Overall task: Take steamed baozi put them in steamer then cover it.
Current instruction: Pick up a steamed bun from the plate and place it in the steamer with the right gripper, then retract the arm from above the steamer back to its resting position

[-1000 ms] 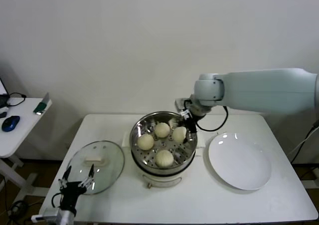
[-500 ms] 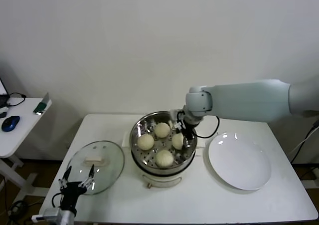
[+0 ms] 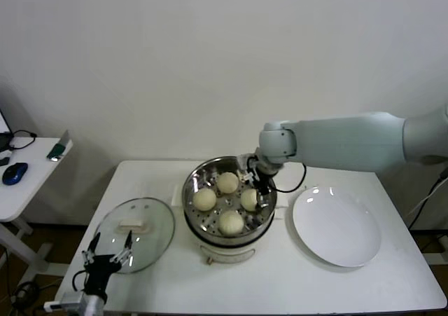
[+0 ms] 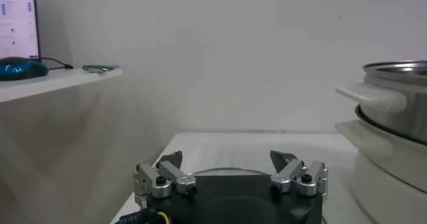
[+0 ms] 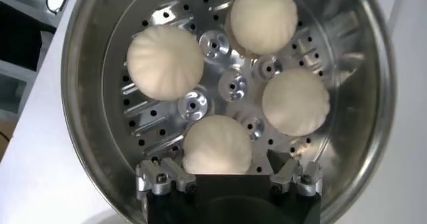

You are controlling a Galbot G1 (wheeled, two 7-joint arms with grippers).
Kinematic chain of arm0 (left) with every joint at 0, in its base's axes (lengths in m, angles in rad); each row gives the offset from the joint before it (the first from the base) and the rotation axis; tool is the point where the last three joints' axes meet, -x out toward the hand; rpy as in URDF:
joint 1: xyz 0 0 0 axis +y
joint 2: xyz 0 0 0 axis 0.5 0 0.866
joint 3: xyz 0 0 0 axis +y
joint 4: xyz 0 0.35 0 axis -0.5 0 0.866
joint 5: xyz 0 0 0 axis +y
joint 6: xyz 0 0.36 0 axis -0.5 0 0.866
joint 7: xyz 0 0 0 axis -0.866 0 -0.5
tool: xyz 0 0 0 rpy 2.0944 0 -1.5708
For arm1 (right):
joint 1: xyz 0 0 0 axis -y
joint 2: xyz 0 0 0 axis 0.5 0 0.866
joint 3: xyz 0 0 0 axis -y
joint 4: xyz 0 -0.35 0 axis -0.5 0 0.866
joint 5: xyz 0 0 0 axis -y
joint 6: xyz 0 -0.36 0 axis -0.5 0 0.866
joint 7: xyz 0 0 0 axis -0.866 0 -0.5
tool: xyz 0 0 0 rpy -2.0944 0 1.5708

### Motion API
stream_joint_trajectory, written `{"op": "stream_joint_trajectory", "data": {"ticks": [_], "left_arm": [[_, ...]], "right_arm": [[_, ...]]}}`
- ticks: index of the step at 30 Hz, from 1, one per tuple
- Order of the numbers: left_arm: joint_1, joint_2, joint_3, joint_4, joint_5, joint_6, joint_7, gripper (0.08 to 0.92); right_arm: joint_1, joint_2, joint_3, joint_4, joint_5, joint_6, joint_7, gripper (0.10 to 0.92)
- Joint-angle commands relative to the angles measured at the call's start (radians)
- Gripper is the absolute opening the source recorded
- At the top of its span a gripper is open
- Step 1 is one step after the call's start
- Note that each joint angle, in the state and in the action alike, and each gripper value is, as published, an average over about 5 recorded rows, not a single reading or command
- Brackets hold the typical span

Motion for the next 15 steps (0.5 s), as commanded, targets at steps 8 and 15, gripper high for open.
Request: {"op": "stream_joint_trajectory", "data": {"ticks": [8, 15], "left_arm": [[0.01, 0.003, 0.003, -0.021, -0.011, 0.004, 0.006, 0.823], [0.005, 0.001, 0.012, -0.034, -0.007, 0.004, 0.004, 0.823]], "right_arm": [[0.108, -0.293, 0.2, 0.08, 0.19, 0.035, -0.05, 0.823], [-0.159, -0.605, 0.507, 0.182, 0.302, 0.01, 0.37, 0.823]]}}
